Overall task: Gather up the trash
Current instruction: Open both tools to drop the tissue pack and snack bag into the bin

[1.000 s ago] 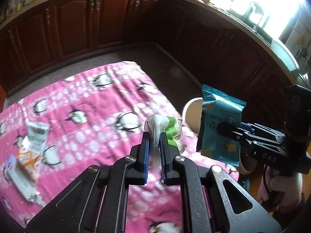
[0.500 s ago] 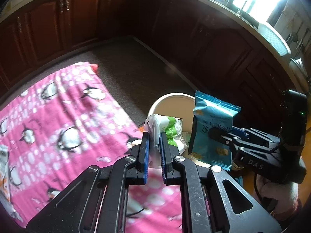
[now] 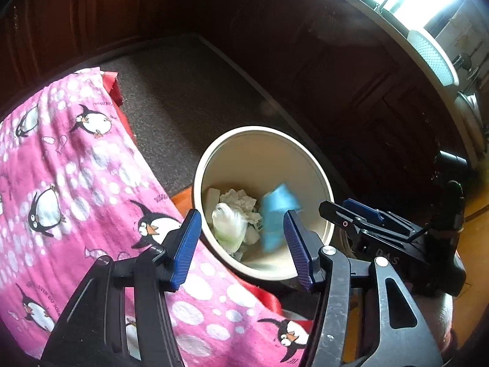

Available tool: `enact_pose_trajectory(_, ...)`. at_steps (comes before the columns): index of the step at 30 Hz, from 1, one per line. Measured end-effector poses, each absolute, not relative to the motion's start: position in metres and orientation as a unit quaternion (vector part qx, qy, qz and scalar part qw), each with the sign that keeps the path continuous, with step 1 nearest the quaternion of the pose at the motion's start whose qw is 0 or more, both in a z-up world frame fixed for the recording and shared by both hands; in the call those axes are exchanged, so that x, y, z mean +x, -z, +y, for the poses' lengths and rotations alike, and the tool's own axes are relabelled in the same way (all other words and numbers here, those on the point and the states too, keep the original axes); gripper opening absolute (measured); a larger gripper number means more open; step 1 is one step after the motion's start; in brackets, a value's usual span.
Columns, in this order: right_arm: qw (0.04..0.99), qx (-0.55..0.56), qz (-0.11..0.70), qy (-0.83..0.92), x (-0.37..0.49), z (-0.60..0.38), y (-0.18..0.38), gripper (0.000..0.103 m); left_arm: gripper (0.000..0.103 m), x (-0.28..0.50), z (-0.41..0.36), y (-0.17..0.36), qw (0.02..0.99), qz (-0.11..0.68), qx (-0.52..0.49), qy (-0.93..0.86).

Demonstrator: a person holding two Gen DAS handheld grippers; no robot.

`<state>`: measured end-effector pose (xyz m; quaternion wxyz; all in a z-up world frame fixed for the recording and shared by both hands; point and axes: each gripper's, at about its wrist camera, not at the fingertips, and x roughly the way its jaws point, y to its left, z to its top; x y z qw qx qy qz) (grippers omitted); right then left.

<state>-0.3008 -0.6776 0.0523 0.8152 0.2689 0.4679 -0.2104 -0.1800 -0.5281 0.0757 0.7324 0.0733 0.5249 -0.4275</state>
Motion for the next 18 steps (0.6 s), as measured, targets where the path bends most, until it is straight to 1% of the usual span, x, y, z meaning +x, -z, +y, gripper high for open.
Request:
enact_pose_trajectory(6, 0.813, 0.278, 0.470, 0.202, -0.302, -0.670, -0.046, 0.055, 0.055, -0.181, -0.514, -0.080, 0.740, 0.520, 0.080, 0.418)
enact_pose_trajectory(18, 0.837, 0.254, 0.458, 0.161, -0.281, -0.630, -0.071, 0.055, 0.055, -0.177, -0.460, -0.098, 0.775, 0.498, 0.077, 0.383)
